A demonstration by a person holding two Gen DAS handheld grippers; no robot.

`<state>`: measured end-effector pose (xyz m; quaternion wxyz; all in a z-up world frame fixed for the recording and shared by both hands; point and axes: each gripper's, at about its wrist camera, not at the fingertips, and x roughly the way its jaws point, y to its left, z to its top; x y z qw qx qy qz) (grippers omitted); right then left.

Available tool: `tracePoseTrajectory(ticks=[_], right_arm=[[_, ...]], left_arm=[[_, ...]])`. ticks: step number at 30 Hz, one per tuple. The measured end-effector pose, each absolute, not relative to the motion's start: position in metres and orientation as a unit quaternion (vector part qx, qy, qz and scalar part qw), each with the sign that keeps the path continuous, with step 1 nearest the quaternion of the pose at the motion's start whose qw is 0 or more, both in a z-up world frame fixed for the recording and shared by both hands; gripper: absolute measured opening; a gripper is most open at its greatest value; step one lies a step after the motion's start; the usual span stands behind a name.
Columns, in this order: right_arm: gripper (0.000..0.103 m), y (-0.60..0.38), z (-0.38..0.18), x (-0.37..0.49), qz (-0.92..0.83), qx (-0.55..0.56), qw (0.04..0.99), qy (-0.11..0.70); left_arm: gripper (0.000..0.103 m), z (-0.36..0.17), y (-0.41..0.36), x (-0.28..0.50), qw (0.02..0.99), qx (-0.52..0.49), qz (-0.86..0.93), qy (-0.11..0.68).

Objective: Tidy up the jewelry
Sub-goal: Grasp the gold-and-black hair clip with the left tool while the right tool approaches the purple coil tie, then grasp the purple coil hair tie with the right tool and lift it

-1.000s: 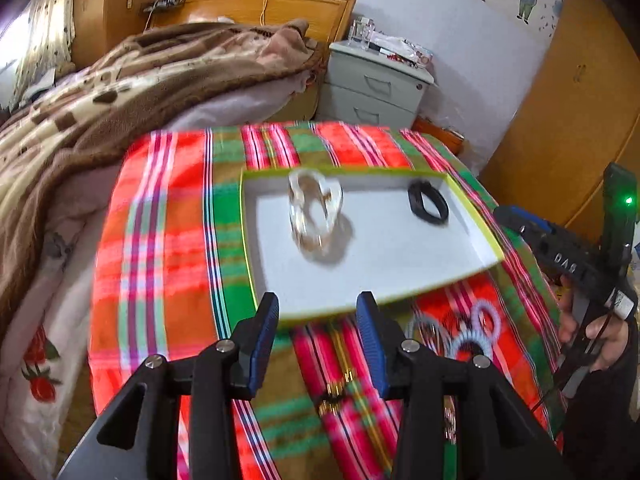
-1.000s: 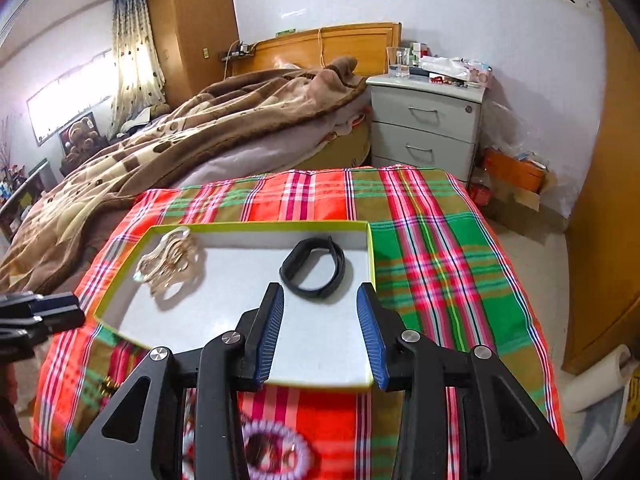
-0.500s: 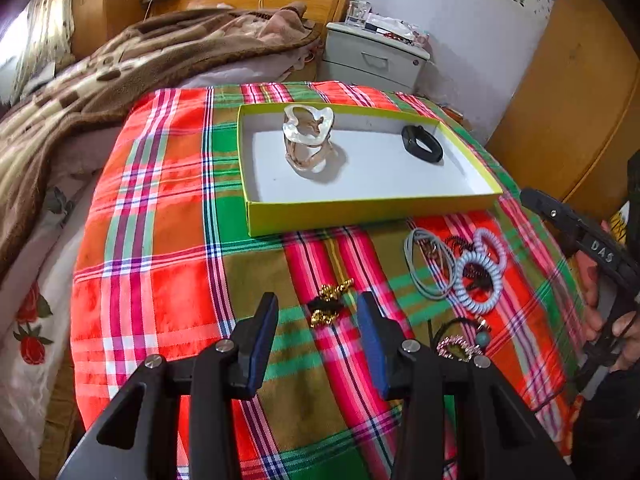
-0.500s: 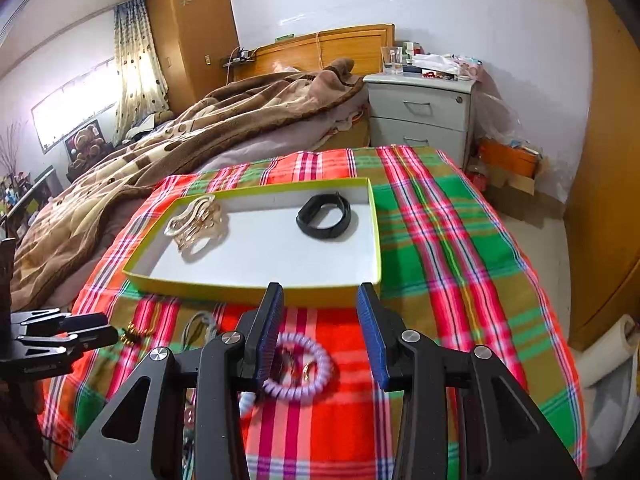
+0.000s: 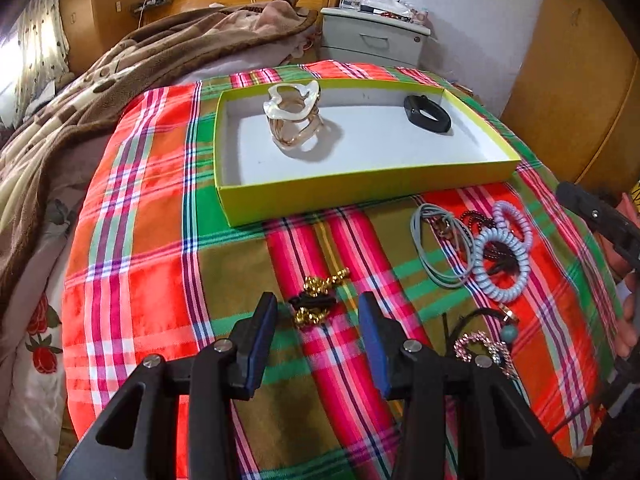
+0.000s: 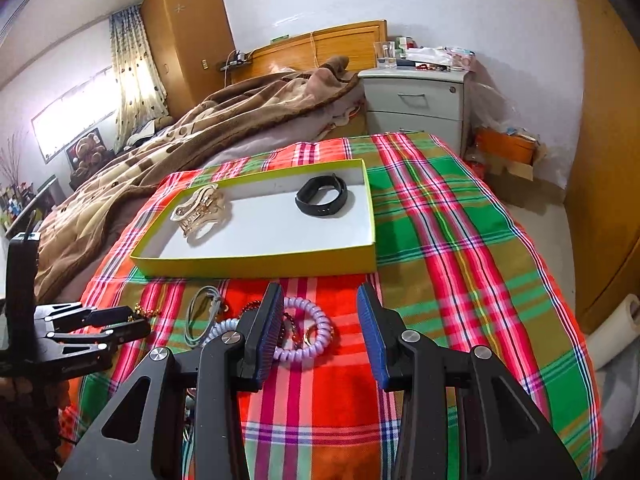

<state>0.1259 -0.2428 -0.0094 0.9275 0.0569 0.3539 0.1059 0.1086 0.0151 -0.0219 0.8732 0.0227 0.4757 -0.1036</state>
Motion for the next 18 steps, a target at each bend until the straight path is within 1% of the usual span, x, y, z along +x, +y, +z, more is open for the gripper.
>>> tracePoseTrajectory(ticks=[7,8,10,11,12,18], right_arm=[[0.039,-0.252,-0.015,0.125,0.094,0.064,0.926,0.359],[0.039,-0.253,-0.016,0.125,0.091,0.064,0.926,0.361],[0.039,-0.256,-0.019,0.125,0.088,0.065,0.924,0.366],[0.039,-0.257,-0.021,0.125,0.085,0.066,0.923,0.369],[0.039,-0.259,-0.022,0.126,0.083,0.068,0.922,0.371],[0.039,-0.262,-0.028,0.128,0.087,0.073,0.917,0.382]], left_arm=[[0.043,-0.024,0.011,0.110,0.878,0.043,-0.091,0.467],[0.041,-0.024,0.011,0.110,0.879,0.043,-0.090,0.467],[0.031,-0.023,0.013,0.110,0.881,0.043,-0.085,0.464],[0.028,-0.023,0.013,0.110,0.881,0.040,-0.086,0.464],[0.023,-0.023,0.014,0.110,0.881,0.038,-0.085,0.463],[0.022,-0.023,0.018,0.110,0.881,0.026,-0.090,0.463]])
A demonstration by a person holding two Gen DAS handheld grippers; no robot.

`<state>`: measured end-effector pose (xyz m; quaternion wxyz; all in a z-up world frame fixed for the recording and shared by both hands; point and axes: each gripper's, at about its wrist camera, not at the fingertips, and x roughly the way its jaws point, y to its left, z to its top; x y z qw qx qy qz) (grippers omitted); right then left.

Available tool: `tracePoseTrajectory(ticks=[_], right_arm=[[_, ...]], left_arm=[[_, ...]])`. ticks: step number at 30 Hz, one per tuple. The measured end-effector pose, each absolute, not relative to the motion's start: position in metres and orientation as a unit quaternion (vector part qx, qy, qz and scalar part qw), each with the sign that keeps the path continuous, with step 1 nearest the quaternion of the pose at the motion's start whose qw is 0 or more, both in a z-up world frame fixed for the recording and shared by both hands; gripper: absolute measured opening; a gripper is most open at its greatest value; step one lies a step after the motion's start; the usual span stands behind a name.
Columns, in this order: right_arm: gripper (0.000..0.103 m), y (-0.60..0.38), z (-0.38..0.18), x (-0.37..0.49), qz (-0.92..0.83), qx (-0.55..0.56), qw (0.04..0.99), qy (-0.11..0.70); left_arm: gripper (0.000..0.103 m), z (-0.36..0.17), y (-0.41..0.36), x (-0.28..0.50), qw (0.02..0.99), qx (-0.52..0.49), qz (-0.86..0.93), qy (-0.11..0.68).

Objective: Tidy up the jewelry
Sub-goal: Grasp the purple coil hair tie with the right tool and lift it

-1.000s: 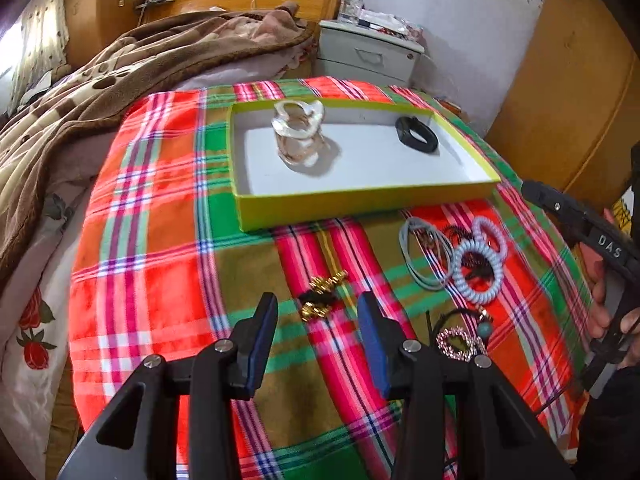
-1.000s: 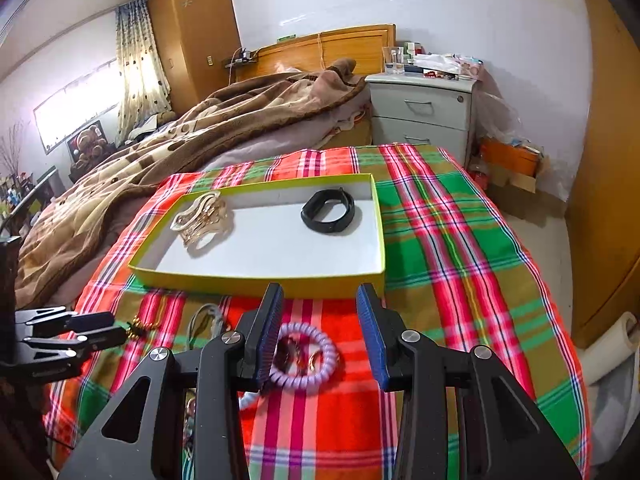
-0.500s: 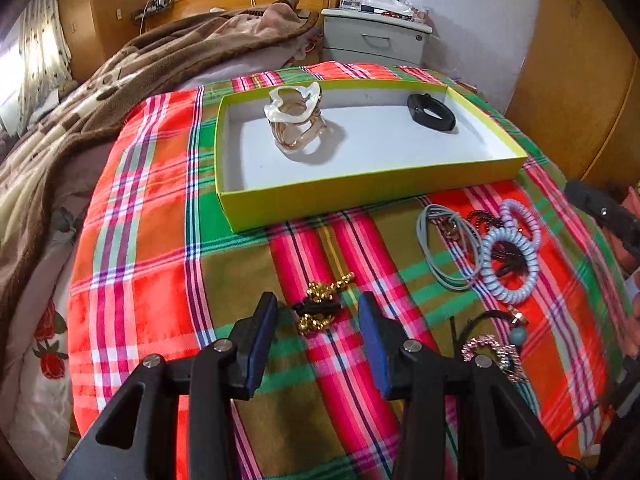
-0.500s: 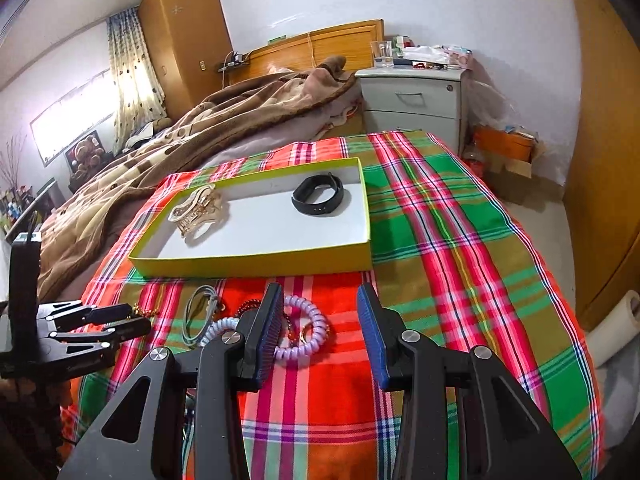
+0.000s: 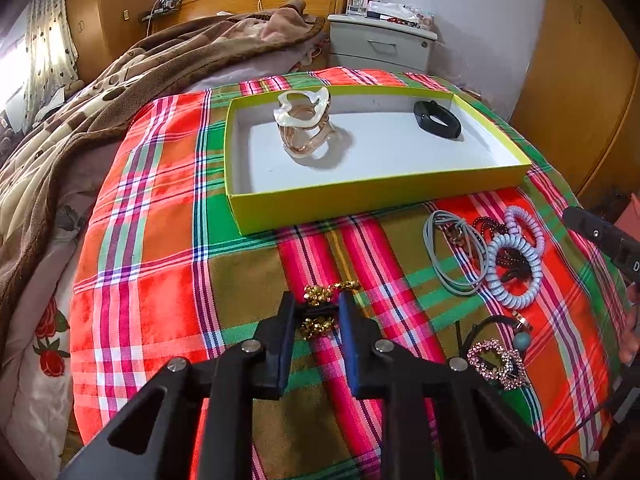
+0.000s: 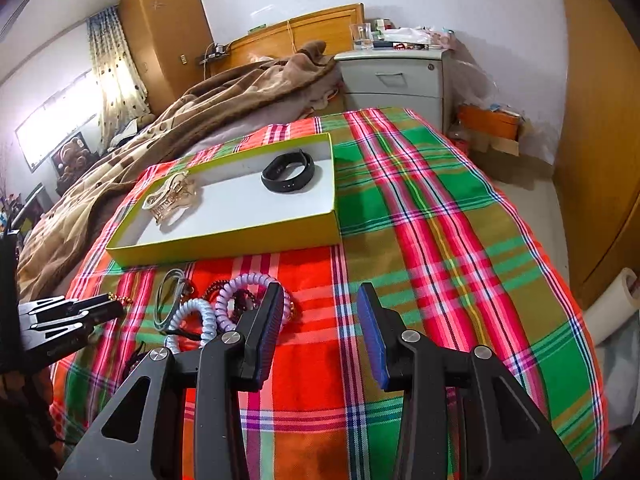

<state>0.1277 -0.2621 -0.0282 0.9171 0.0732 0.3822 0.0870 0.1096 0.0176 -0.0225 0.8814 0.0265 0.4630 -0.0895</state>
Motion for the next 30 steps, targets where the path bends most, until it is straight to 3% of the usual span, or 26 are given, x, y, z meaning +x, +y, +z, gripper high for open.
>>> tracePoseTrajectory(ticks=[21,30], right_arm=[[0.039,-0.239,-0.048,0.156,0.137,0.044,0.890,0.433],[0.012,-0.233,-0.047,0.153,0.140,0.031,0.892,0.429]], left_arm=[[0.022,-0.008,0.029,0.106,0.889,-0.011,-0.100,0.447],[0.022,-0.007,0.029,0.106,0.888,-0.013,-0.100,0.449]])
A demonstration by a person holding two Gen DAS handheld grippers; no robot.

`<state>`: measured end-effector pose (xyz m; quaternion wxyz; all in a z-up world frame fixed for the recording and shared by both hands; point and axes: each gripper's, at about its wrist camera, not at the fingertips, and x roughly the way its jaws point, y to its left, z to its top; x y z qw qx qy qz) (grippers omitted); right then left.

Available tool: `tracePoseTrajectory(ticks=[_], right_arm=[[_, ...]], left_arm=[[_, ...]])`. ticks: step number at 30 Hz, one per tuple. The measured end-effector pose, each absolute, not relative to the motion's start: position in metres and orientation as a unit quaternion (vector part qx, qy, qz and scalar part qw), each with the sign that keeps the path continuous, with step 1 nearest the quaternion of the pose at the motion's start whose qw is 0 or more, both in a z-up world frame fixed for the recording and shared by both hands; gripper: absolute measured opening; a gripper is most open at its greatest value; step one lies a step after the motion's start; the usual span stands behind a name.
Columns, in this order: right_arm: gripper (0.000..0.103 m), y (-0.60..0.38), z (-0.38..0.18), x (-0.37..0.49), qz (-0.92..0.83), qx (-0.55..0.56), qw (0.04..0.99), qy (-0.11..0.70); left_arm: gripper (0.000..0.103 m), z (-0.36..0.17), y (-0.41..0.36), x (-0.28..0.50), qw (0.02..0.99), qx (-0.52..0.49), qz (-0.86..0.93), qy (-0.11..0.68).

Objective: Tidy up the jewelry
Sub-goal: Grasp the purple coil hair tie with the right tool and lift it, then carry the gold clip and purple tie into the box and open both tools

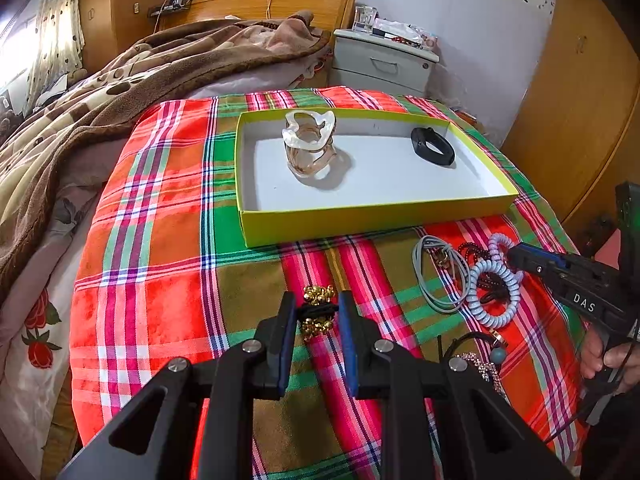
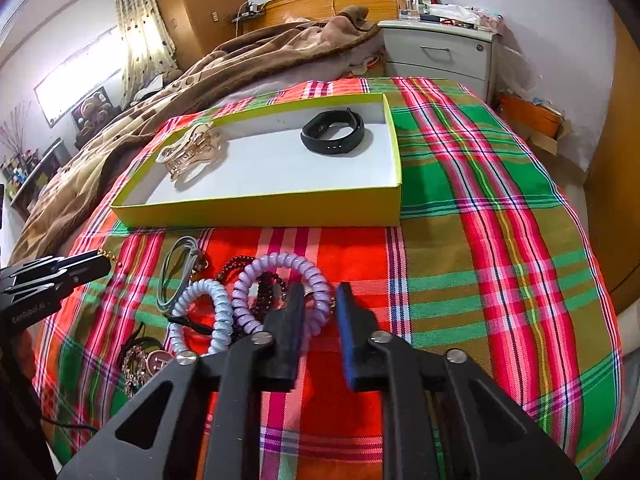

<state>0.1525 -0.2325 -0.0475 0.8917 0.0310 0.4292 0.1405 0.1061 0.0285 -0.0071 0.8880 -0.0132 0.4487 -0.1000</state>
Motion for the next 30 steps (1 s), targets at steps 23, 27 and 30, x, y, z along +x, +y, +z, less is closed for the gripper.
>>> tracePoseTrajectory(ticks=[23,27,30], right_arm=[[0.010,-0.252,-0.011,0.149,0.127,0.061,0.913,0.382],[0.010,-0.251,0.000,0.155,0.126,0.061,0.918,0.372],[0.010,-0.249,0.007,0.160,0.126,0.058,0.919,0.368]], left_arm=[[0.022,0.018,0.033,0.107,0.900,-0.020,-0.107,0.422],[0.022,0.029,0.034,0.111,0.904,-0.021,-0.107,0.413],[0.022,0.035,0.035,0.117,0.905,-0.022,-0.109,0.410]])
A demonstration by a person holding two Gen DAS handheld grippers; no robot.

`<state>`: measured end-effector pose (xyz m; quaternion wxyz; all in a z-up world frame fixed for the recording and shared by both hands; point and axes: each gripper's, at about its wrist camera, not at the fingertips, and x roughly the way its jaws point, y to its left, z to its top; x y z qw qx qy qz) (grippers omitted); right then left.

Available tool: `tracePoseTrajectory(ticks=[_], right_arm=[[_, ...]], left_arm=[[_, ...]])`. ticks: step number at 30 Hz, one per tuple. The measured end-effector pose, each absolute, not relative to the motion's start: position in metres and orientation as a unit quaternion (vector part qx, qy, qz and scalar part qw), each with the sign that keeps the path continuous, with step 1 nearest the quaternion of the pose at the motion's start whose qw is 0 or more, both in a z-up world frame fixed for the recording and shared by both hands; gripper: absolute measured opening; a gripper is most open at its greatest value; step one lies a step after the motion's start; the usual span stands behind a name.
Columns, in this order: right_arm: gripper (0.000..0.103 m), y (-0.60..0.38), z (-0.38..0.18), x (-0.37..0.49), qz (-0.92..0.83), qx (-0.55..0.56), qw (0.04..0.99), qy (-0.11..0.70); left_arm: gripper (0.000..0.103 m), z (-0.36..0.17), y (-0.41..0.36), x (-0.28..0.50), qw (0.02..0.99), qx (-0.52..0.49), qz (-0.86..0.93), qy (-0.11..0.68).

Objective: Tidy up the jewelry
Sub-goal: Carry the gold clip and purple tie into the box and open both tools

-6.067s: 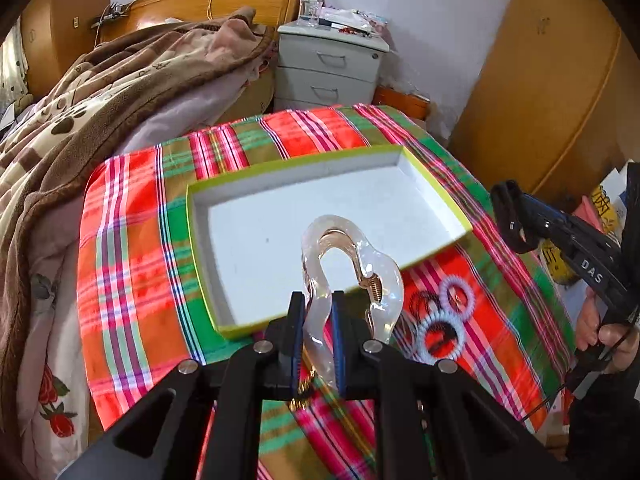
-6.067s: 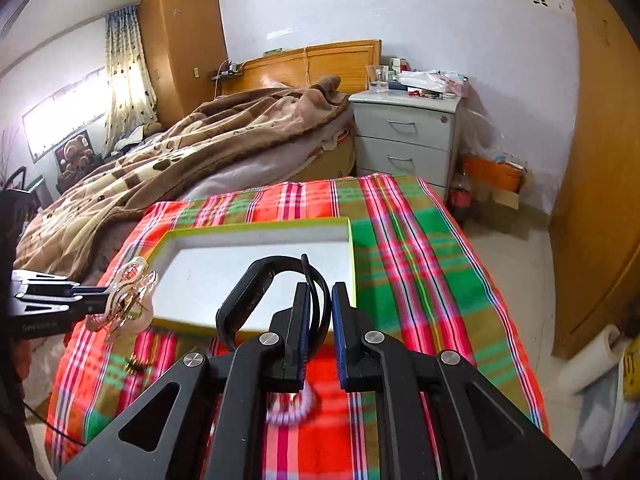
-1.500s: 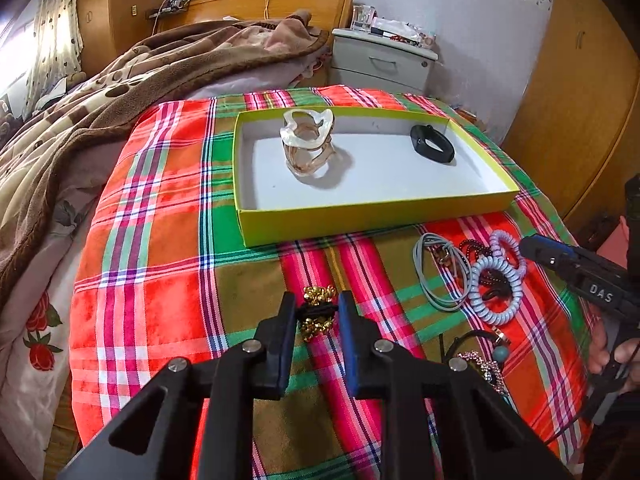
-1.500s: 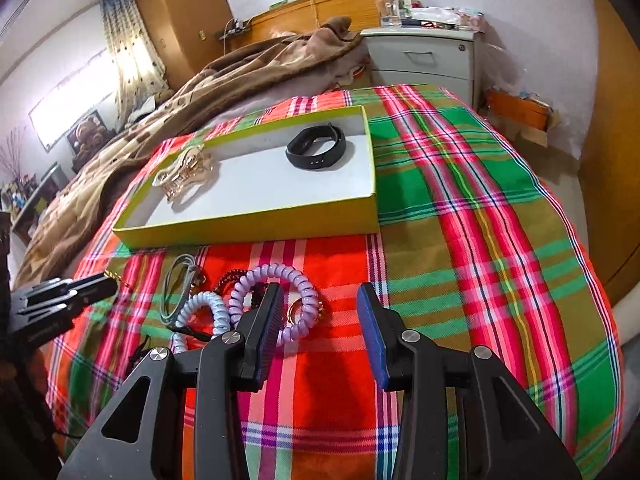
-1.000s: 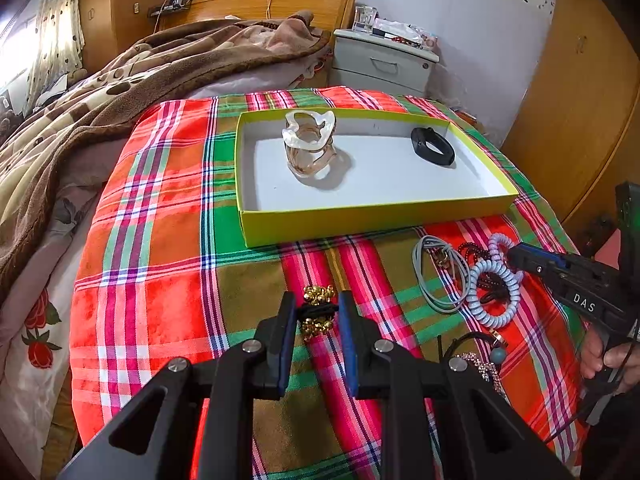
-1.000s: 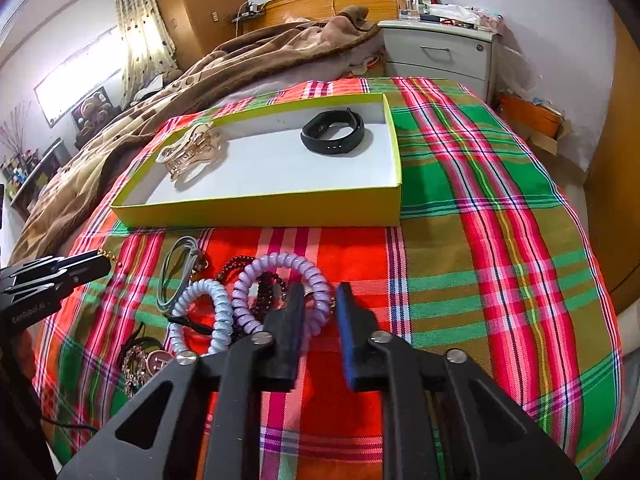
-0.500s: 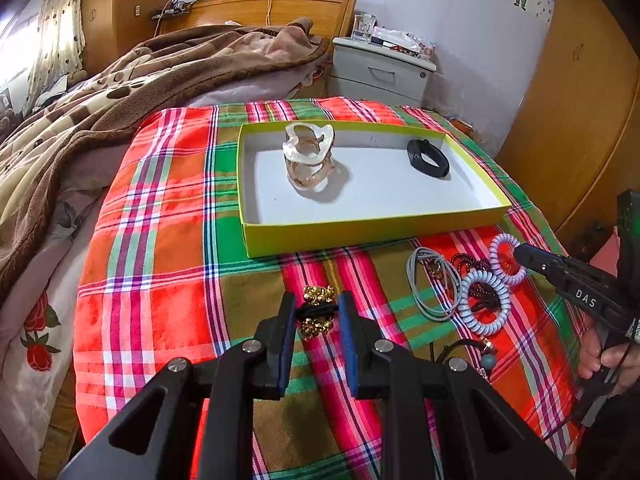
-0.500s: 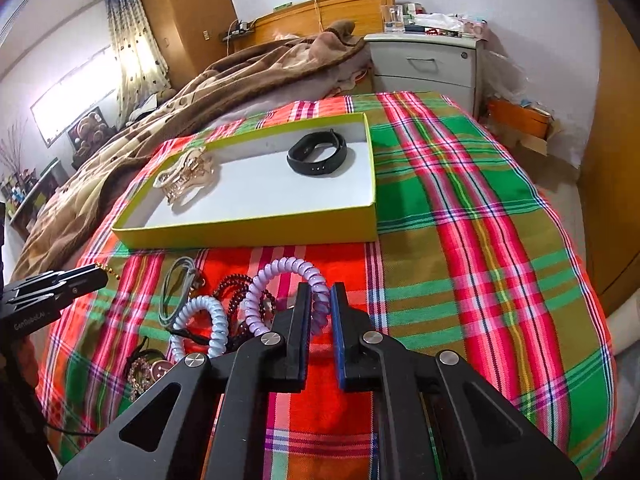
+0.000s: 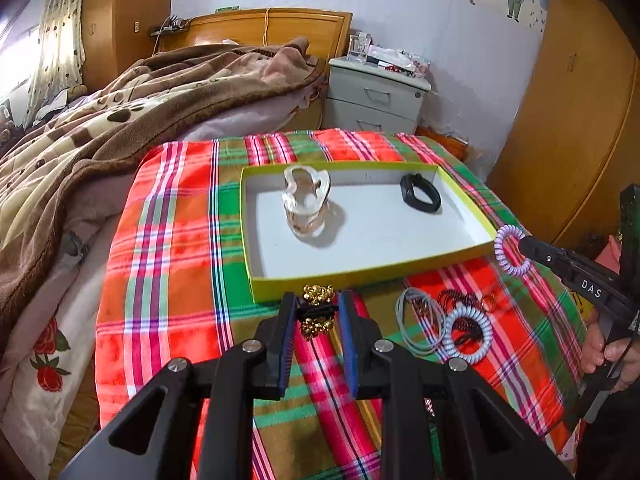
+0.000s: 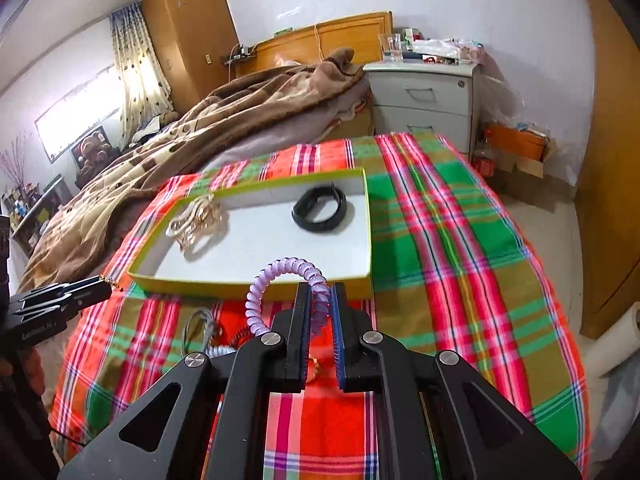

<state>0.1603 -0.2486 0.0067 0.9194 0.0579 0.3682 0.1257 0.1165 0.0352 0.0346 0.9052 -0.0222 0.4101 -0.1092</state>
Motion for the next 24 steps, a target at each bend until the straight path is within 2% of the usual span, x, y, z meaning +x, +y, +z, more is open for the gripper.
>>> tracePoseTrajectory(ticks=[12,24], right_arm=[[0.010,-0.214,0.026,0.224,0.147,0.034,0.916,0.372],[0.010,-0.168,-0.005,0.295,0.175,0.016,0.886,0.429]], left_arm=[[0.022,0.043,0.031,0.155,0.902,-0.029,-0.124,0.412],[0.022,0.014,0.024,0.187,0.887,-0.033,-0.122,0.444]])
